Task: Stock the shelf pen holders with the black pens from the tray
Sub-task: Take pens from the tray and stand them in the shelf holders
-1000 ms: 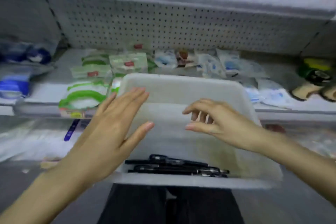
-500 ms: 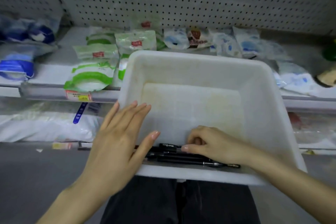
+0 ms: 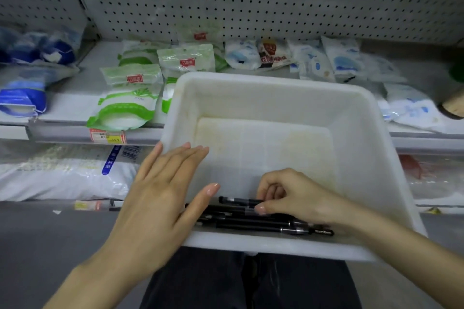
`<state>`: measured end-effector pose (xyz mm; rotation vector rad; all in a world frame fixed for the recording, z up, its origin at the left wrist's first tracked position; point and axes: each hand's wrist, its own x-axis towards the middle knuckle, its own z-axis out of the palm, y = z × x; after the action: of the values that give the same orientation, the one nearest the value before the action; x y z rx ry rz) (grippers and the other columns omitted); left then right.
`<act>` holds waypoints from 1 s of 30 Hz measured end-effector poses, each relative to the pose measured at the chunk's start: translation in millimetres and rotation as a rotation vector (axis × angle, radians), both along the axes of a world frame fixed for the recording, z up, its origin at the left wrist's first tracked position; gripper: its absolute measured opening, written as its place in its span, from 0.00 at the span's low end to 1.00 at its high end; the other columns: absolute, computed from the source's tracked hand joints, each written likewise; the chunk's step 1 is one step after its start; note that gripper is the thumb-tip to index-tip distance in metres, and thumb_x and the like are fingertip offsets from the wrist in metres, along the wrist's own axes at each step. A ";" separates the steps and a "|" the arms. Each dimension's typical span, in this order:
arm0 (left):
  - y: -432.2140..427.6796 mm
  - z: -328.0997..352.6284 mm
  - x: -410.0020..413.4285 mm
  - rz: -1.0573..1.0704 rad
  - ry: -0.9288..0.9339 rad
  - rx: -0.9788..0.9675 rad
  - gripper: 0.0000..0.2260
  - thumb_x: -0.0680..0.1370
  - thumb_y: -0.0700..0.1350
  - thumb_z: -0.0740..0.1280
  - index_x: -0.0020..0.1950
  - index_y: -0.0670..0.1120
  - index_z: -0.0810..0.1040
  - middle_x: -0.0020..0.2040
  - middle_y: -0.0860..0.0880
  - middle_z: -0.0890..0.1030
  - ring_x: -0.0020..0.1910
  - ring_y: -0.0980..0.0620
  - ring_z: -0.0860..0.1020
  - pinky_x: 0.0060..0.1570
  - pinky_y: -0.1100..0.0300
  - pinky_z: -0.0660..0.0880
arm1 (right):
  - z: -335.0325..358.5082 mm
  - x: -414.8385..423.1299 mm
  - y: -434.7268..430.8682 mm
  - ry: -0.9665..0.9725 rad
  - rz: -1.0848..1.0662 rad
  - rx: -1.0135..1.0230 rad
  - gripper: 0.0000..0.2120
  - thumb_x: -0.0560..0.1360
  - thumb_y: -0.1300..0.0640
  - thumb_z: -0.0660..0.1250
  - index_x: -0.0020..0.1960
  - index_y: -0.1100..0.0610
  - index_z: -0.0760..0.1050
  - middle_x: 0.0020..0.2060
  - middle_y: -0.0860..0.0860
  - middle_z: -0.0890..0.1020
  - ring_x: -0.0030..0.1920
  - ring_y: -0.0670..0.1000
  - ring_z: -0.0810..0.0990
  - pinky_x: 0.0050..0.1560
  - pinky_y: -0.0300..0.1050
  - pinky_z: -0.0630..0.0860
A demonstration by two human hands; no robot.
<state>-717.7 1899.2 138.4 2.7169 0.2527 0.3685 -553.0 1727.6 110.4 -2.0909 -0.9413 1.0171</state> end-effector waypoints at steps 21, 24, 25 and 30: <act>-10.9 202.6 141.7 -0.270 -0.501 0.407 0.24 0.81 0.59 0.51 0.69 0.46 0.70 0.63 0.48 0.76 0.61 0.53 0.69 0.58 0.61 0.62 | 212.6 67.0 -68.9 -0.298 -0.376 0.749 0.17 0.67 0.56 0.69 0.54 0.58 0.73 0.40 0.59 0.83 0.42 0.59 0.82 0.40 0.41 0.77; -16.0 216.2 158.0 -0.270 -0.523 0.434 0.23 0.82 0.60 0.49 0.70 0.50 0.69 0.63 0.52 0.75 0.61 0.56 0.68 0.58 0.65 0.62 | 236.1 76.5 -78.9 -0.362 -0.399 0.781 0.29 0.66 0.55 0.69 0.65 0.45 0.65 0.40 0.59 0.82 0.43 0.61 0.80 0.40 0.45 0.80; -17.4 219.4 163.6 -0.267 -0.530 0.436 0.24 0.82 0.62 0.48 0.71 0.51 0.67 0.63 0.54 0.75 0.62 0.57 0.68 0.60 0.66 0.62 | 245.4 79.2 -81.3 -0.397 -0.407 0.800 0.32 0.66 0.55 0.70 0.66 0.39 0.62 0.40 0.59 0.82 0.42 0.59 0.81 0.40 0.45 0.80; -28.0 231.7 194.9 -0.278 -0.578 0.556 0.22 0.82 0.60 0.51 0.68 0.49 0.71 0.61 0.55 0.77 0.60 0.58 0.68 0.60 0.63 0.60 | 297.4 108.0 -86.2 -0.655 -0.411 0.998 0.35 0.71 0.64 0.70 0.70 0.39 0.61 0.33 0.53 0.78 0.37 0.52 0.82 0.39 0.42 0.80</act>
<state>-522.8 1871.3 370.1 2.9379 -0.4452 1.2578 -445.0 1641.4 407.8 -1.5878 -0.9580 -0.3672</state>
